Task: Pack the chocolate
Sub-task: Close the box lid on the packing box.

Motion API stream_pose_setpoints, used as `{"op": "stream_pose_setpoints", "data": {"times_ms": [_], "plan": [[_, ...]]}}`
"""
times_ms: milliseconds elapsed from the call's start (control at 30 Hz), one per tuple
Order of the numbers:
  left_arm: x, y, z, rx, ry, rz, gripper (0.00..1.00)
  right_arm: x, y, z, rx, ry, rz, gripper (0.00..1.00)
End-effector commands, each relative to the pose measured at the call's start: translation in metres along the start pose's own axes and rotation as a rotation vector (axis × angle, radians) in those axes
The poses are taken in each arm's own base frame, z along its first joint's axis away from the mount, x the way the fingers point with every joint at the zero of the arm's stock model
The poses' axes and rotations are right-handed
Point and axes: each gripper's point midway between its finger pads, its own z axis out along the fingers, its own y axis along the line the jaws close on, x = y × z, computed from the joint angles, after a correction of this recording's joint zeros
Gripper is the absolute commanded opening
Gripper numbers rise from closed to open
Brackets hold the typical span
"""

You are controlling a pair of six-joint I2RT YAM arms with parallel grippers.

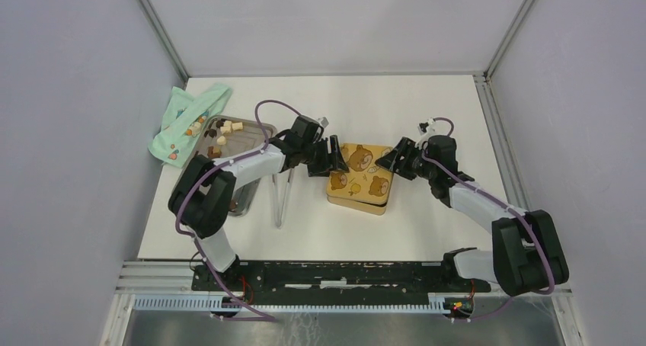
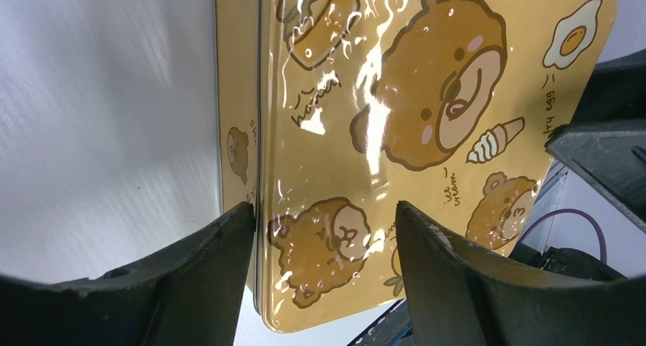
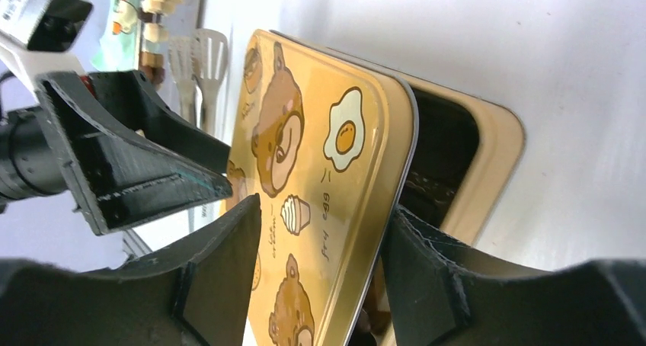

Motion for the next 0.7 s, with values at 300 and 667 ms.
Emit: {"op": "stream_pose_setpoints", "data": {"times_ms": [300, 667], "plan": [[-0.019, -0.024, -0.001, 0.068, -0.015, 0.064, 0.73, -0.032, -0.015, -0.036, 0.144, -0.092, -0.303, 0.66], [-0.016, -0.027, 0.001, 0.053, 0.014, 0.084, 0.73, -0.048, -0.060, -0.055, 0.283, -0.140, -0.527, 0.26]]}}
